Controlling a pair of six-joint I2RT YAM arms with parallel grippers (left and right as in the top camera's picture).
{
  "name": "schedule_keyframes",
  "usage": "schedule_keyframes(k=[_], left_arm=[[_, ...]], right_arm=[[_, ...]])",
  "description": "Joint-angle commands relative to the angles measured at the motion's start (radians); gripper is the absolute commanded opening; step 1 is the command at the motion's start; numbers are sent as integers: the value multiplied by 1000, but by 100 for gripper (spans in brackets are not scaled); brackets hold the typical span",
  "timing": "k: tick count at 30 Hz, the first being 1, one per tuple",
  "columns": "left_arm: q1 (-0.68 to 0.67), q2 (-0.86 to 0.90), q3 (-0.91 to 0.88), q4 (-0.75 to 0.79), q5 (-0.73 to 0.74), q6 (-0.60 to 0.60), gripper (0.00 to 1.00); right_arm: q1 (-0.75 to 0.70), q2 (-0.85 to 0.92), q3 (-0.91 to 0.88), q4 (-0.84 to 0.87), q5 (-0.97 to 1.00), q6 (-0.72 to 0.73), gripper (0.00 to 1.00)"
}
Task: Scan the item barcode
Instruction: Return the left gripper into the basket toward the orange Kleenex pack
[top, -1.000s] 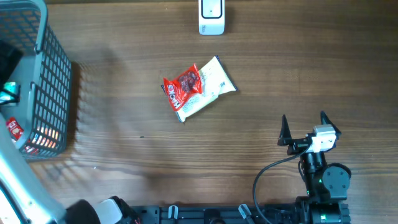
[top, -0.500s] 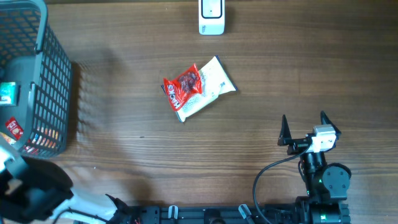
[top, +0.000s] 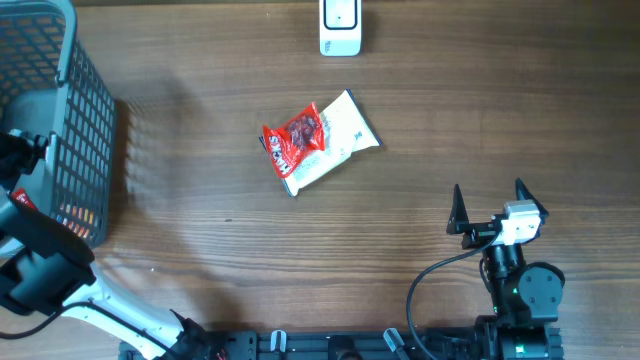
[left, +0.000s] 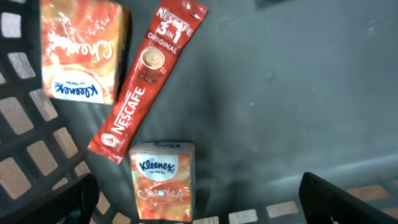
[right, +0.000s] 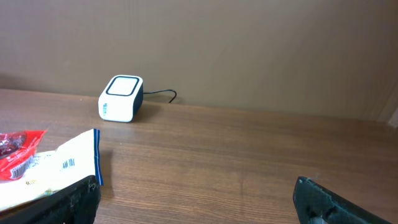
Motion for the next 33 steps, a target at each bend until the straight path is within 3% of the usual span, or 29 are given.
schedule_keyframes(k=[1, 9, 33], left_arm=[[2, 32, 6, -18, 36, -18, 100], [2, 79, -6, -50, 41, -21, 100], [2, 79, -284, 133, 76, -20, 100]], right_arm=[[-6, -3, -1, 2, 17, 16, 100], [-6, -3, -1, 2, 17, 16, 100], [-6, -3, -1, 2, 17, 15, 100]])
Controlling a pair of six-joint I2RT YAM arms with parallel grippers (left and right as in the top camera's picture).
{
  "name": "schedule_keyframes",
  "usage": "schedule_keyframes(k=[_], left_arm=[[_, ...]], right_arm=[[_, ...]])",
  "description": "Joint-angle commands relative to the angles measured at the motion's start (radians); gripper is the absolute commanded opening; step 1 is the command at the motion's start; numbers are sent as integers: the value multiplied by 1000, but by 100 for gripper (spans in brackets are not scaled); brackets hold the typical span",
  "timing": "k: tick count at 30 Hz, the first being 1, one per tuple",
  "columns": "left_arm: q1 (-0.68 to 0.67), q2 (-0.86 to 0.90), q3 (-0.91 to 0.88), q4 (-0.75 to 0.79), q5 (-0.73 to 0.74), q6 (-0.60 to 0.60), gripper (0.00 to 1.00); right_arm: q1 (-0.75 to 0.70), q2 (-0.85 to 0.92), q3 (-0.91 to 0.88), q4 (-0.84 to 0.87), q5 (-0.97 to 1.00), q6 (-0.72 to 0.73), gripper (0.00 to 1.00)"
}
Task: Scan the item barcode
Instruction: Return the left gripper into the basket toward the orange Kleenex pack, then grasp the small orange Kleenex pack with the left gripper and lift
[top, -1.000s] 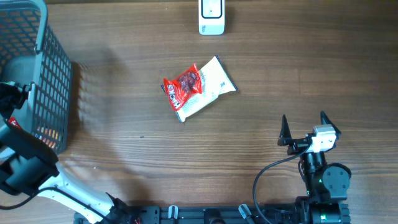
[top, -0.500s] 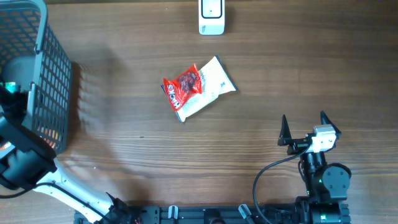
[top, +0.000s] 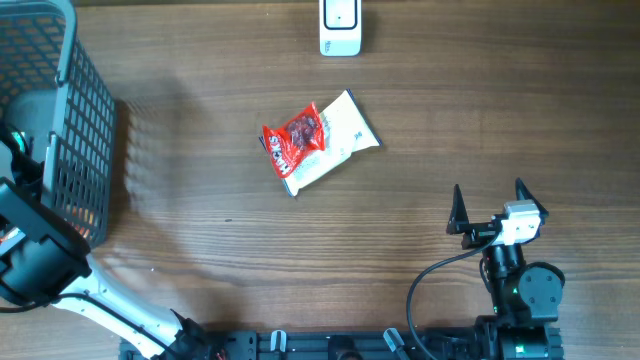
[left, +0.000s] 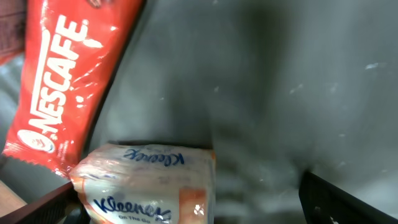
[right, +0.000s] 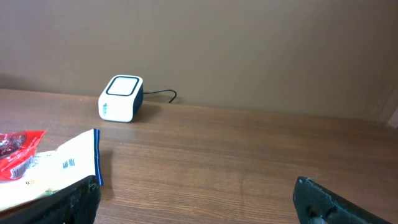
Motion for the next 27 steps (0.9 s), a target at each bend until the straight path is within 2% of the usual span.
schedule_keyframes(k=[1, 4, 6, 9, 11, 13, 18, 22, 27], left_arm=[[2, 13, -57, 35, 19, -13, 100], [2, 13, -85, 59, 18, -12, 98], [2, 13, -92, 70, 18, -10, 89], [2, 13, -92, 82, 18, -10, 60], [2, 13, -92, 90, 18, -10, 44], [2, 13, -89, 91, 18, -10, 35], [2, 13, -50, 73, 22, -10, 20], [2, 7, 31, 18, 65, -10, 14], [2, -1, 224, -109, 114, -10, 11]], right_arm=[[-6, -3, -1, 2, 17, 16, 100], [-6, -3, -1, 2, 17, 15, 100], [-6, -3, -1, 2, 17, 16, 100], [-6, -3, -1, 2, 17, 16, 100], [-6, -3, -1, 2, 17, 16, 100], [-6, -3, -1, 2, 17, 16, 100], [-6, -3, -1, 2, 17, 16, 100], [-6, -3, -1, 2, 17, 15, 100], [-6, -3, -1, 2, 17, 16, 100]])
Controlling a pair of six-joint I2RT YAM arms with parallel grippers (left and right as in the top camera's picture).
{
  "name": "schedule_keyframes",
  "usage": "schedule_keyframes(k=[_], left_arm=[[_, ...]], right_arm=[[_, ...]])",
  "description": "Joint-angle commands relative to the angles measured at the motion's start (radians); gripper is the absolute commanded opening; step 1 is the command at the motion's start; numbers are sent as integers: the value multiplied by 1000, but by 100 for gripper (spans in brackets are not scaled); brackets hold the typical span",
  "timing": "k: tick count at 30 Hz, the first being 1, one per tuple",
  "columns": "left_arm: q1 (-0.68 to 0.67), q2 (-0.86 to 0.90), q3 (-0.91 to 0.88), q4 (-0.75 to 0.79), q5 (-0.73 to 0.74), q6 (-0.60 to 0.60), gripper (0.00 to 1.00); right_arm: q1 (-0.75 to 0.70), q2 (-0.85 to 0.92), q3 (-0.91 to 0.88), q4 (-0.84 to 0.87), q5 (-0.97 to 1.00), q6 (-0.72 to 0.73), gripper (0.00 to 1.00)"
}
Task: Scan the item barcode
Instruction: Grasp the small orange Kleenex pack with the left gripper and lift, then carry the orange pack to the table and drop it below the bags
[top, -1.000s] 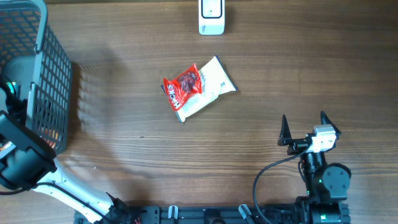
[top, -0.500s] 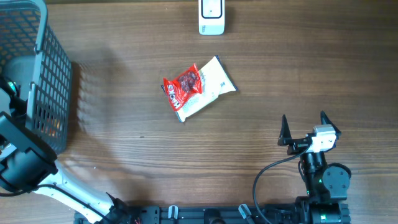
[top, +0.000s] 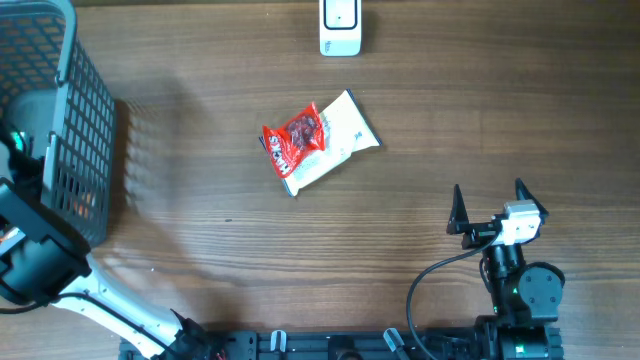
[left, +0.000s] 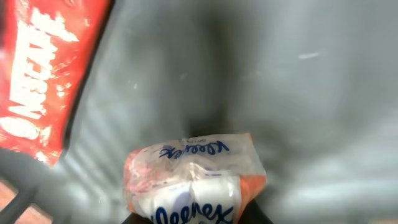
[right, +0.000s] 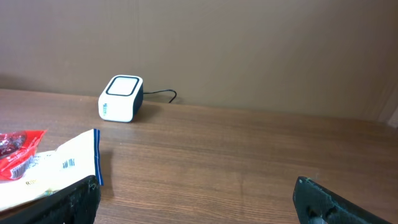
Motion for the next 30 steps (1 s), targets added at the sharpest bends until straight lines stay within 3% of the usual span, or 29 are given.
schedule_keyframes(k=[1, 6, 9, 18, 24, 30], left_arm=[[3, -6, 194, -84, 56, -3, 4], [3, -30, 429, -218, 178, -3, 4], [1, -75, 555, -272, 327, -3, 4], [-103, -248, 579, -256, 608, -3, 6], [-279, -336, 579, -211, 583, -3, 6], [-552, -330, 557, -240, 399, -3, 6]], right_arm=[[-6, -3, -1, 2, 17, 15, 100], [-6, -3, -1, 2, 17, 16, 100], [-6, -3, -1, 2, 17, 16, 100], [-6, -3, -1, 2, 17, 15, 100], [-6, -3, -1, 2, 17, 15, 100], [-6, -3, -1, 2, 17, 16, 100]])
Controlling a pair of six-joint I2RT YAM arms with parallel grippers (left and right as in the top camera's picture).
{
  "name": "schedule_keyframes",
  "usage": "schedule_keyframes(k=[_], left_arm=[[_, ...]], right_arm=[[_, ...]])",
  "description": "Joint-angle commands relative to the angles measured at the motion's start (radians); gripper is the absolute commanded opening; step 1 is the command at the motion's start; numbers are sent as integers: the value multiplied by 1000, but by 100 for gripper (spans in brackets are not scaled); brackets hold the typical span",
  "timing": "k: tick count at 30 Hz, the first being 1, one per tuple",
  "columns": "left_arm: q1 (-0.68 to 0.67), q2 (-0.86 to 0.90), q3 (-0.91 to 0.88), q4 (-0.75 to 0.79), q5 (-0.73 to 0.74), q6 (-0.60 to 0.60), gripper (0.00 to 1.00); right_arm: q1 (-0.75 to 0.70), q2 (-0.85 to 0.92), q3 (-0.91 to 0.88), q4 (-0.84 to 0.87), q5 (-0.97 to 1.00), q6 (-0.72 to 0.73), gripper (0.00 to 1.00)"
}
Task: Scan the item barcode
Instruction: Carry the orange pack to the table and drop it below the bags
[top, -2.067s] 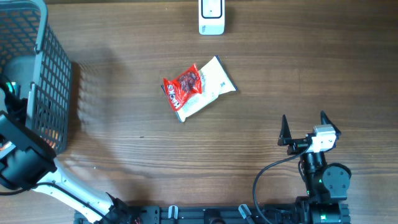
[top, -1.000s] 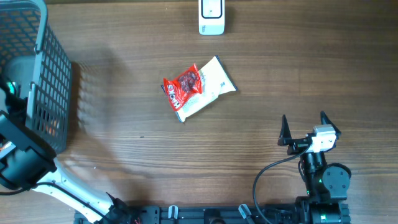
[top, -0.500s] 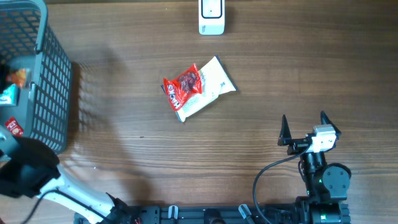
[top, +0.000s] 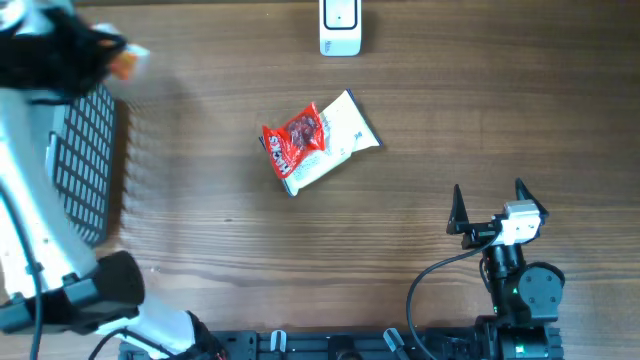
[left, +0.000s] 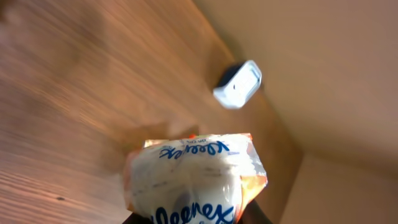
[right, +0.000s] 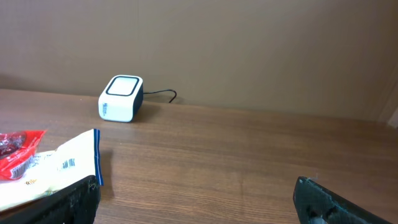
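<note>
A Kleenex tissue pack, white and orange, fills the bottom of the left wrist view, and my left gripper is shut on it. From overhead the left gripper holds the pack in the air just above the basket's top right corner. The white barcode scanner stands at the far edge of the table; the same scanner lies ahead of the pack. My right gripper rests open near the front right, nothing between its fingers.
A grey mesh basket stands at the left edge. A red snack packet lies on a white packet mid-table, and that white packet is near my right gripper's left finger. The scanner's cable runs behind it.
My left gripper, then shut on the Kleenex pack at the basket's floor, now holds it outside and above the basket's top right corner, facing the scanner. The right arm has not moved.
My left gripper was open over a Nescafe stick and two Kleenex packs inside the basket. Then it was lower, around the nearer pack, then shut on it. Now the pack is out of the basket and over the table. The right gripper stayed open throughout.
</note>
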Motion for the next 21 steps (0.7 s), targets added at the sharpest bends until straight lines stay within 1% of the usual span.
schedule_keyframes(k=[1, 4, 7, 9, 11, 14, 17, 21], left_arm=[[-176, 11, -22, -31, -135, -2, 6], [-313, 40, -86, -46, -197, -2, 6], [-433, 71, -183, -22, -283, -3, 6], [-492, 92, -250, 4, -333, -7, 9], [-549, 120, -332, 42, -370, -23, 13], [-606, 158, -443, 120, -377, -40, 25], [-634, 193, -508, 175, -378, -40, 30], [-640, 231, -549, 211, -388, -39, 59]], right_arm=[[-6, -3, -1, 2, 17, 15, 100], [-6, -3, -1, 2, 17, 16, 100], [-6, -3, -1, 2, 17, 16, 100], [-6, -3, -1, 2, 17, 16, 100], [-6, -3, -1, 2, 17, 15, 100], [-6, -3, -1, 2, 17, 16, 100], [-6, -3, -1, 2, 17, 16, 100], [-6, -3, -1, 2, 17, 15, 100]])
